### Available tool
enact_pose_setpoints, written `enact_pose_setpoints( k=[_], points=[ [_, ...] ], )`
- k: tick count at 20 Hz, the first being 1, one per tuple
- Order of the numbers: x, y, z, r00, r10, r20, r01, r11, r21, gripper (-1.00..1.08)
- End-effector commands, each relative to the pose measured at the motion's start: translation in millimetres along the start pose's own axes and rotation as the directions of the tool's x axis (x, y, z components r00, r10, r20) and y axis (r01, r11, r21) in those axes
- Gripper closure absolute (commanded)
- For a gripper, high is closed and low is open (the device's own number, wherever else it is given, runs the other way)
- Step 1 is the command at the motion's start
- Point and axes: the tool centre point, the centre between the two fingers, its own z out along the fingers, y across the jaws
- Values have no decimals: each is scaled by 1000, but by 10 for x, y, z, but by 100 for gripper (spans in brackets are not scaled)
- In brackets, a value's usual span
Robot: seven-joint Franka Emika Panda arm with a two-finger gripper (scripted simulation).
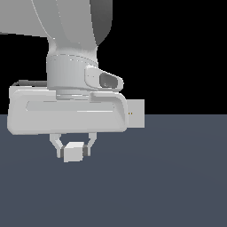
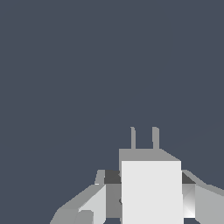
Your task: Plug the charger into the wall socket.
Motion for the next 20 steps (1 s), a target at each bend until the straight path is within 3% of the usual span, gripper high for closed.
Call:
enact_pose_setpoints(
  k=[1, 12, 20],
  points=[
    [113, 161, -79, 1000, 24, -1, -24, 1000, -1, 108],
    [675, 1064, -491, 989, 150, -2, -150, 989, -8, 108],
    [867, 1424, -639, 980, 198, -3, -198, 980, -13, 108]
  ],
)
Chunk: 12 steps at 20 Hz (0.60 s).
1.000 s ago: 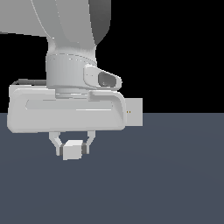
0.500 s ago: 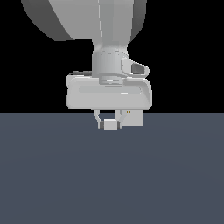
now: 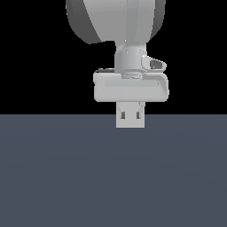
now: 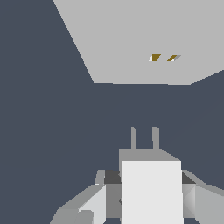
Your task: Plug the charger into the wall socket.
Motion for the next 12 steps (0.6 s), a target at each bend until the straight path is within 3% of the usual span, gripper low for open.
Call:
enact_pose_setpoints(
  k=[1, 12],
  points=[
    [52, 60, -28, 1000, 9, 1, -9, 1000, -1, 108],
    [92, 101, -43, 1000, 16, 1, -16, 1000, -1, 108]
  ],
)
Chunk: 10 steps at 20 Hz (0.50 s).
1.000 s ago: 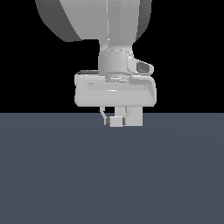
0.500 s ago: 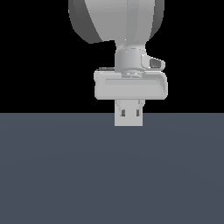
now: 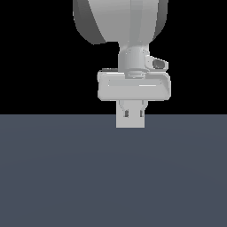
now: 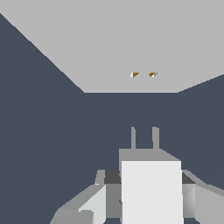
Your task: Plug the charger into the wall socket.
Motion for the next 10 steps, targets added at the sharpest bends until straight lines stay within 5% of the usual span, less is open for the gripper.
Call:
enact_pose_setpoints(
  k=[1, 10],
  points=[
    [13, 0, -1, 1000, 0, 0, 0, 1000, 0, 108],
    [222, 2, 13, 1000, 1, 0, -1, 1000, 0, 108]
  ],
)
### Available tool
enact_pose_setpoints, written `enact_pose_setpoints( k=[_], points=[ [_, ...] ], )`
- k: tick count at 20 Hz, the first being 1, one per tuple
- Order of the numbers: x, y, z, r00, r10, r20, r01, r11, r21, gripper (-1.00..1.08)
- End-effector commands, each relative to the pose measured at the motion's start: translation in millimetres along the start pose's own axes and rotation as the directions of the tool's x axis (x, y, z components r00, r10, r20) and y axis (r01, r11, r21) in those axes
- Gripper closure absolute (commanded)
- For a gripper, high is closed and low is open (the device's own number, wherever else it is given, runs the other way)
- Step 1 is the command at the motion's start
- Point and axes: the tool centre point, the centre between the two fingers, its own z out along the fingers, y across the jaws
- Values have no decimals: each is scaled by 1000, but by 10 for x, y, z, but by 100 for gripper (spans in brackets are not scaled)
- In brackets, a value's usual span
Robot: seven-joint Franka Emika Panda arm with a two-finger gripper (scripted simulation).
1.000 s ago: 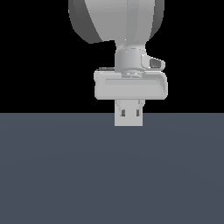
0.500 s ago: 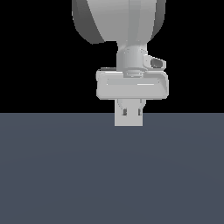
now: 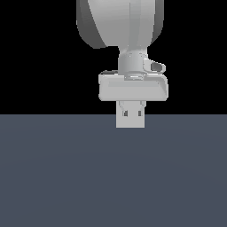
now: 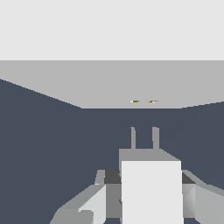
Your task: Plug the charger into the wall socket.
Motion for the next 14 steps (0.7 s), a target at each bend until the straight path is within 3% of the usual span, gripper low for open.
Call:
enact_pose_setpoints(
  k=[1, 14],
  points=[
    [86, -1, 4, 1000, 0, 0, 0, 1000, 0, 108],
    [327, -1, 18, 1000, 0, 0, 0, 1000, 0, 108]
  ],
)
